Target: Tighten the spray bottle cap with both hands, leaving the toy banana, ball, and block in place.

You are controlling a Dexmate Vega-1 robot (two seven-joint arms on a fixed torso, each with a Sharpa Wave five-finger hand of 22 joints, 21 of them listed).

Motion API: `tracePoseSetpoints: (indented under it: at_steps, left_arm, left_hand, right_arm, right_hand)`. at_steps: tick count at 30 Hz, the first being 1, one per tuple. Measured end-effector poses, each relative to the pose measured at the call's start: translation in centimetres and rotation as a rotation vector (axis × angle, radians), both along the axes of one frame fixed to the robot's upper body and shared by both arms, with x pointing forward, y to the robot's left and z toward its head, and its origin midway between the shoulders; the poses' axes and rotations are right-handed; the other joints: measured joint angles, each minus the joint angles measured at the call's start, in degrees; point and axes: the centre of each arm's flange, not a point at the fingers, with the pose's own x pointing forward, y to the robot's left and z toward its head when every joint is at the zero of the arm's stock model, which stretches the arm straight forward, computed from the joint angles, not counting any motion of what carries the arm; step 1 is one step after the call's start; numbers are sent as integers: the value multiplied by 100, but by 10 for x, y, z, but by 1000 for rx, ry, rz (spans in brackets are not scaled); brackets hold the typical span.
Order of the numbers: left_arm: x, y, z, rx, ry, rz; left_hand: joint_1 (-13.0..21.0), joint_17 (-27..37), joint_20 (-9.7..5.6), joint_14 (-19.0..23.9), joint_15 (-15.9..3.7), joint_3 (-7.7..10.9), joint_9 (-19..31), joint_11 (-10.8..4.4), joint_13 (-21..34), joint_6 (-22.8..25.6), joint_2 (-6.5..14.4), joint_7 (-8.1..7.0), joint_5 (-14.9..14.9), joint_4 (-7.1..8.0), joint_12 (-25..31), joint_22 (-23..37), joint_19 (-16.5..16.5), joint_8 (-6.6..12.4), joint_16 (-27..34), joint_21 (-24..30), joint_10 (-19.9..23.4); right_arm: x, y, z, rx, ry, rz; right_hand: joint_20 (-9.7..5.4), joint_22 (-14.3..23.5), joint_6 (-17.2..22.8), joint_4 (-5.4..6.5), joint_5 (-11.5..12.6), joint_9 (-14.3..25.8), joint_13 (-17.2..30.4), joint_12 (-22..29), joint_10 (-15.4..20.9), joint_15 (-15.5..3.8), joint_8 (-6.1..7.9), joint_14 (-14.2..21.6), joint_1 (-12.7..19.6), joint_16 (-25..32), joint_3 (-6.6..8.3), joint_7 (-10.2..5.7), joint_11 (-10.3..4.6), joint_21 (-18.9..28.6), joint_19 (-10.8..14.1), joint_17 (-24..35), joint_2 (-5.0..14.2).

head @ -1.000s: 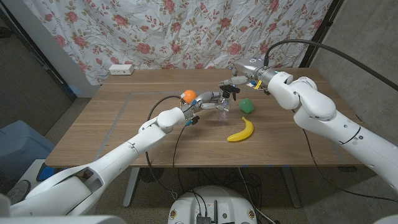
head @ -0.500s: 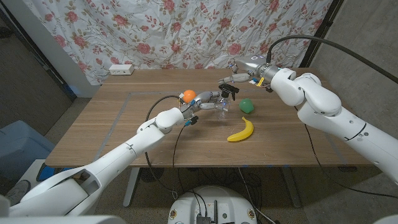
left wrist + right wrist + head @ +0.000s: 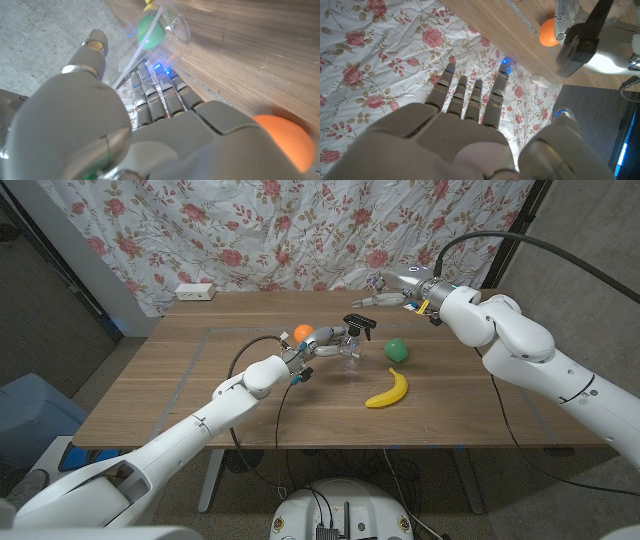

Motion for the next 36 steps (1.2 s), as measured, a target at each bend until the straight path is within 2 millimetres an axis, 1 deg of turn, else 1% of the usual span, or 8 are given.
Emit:
tracePoseSetpoints:
  at_steps: [9,12,16,17,20,29,33,36]
  left_arm:
    - [-3,11,-9,-68,18,12]
    - [-4,13,-11,-85,21,14]
    - [-5,17,-17,-112,32,20]
    - [-5,17,-16,-117,31,22]
    - [-7,20,-20,-130,35,27]
    - [-8,26,-24,-162,38,48]
    - [-9,28,-25,-173,39,55]
    - [-8,29,-26,-180,42,62]
  left_hand:
    - [-23,0,0,21,-21,0,-2,-40,-29,0,-23,0,0,0,-39,0,0,0,0,0,-41]
    - [-23,0,0,21,-21,0,-3,-51,-33,0,-23,0,0,0,-44,0,0,0,0,0,-52]
    - [-23,-4,0,21,-21,0,-4,-90,-56,0,-23,0,0,0,-83,0,0,0,0,0,-120]
    - [-23,-9,0,21,-21,0,-4,-87,-55,0,-23,0,0,0,-93,0,0,0,0,0,-138]
    - [-23,-13,0,21,-21,1,-4,-91,-77,0,-23,0,0,1,-105,0,0,0,0,0,-179]
    - [-62,-39,0,7,-7,39,-1,-115,-108,0,-61,0,0,38,-106,0,0,0,-23,0,-203]
    - [-120,-66,0,-22,-21,39,-1,-131,-129,0,-47,0,0,38,-149,0,-1,0,-45,0,-218]
    - [-122,-66,0,-21,-21,39,-12,-151,-134,0,-45,0,0,38,-149,0,-1,0,-45,0,-239]
  right_arm:
    - [2,-9,3,70,12,11]
    - [3,-11,3,79,14,11]
    - [4,-15,3,118,21,17]
    - [4,-16,3,118,21,16]
    - [7,-20,3,153,31,24]
    - [15,-30,1,239,49,46]
    - [20,-35,0,273,60,50]
    - [25,-41,-2,295,70,48]
  right_hand:
    - [0,0,-428,-24,61,0,3,-23,-134,21,-237,-21,-29,-85,-24,86,29,0,0,-12,29]
    - [-32,0,-575,-25,61,-1,26,-23,-153,42,-333,-42,-29,-93,-24,99,10,0,-31,-27,29]
    - [-42,0,-745,-24,83,-1,26,-23,-238,25,-426,-79,-39,-123,-24,92,53,0,-42,-22,39]
    - [-42,0,-817,-24,83,-1,26,-44,-268,-1,-464,-105,-89,-133,-24,83,64,0,-41,-23,91]
    - [-63,-3,-1064,-24,83,-1,26,-44,-306,40,-615,-145,-87,-162,-24,74,102,0,-62,-26,93]
    - [-85,-14,-1891,-48,83,-16,10,-44,-450,154,-1081,-258,-43,-273,-47,-160,164,1,-83,-100,243]
    - [-107,-14,-2089,-48,83,-43,10,-44,-450,184,-1181,-288,-73,-315,-47,-208,164,1,-100,-113,273]
    - [-127,-14,-2127,-48,83,-43,10,-44,-502,204,-1187,-308,-73,-324,-47,-205,173,1,-80,-133,272]
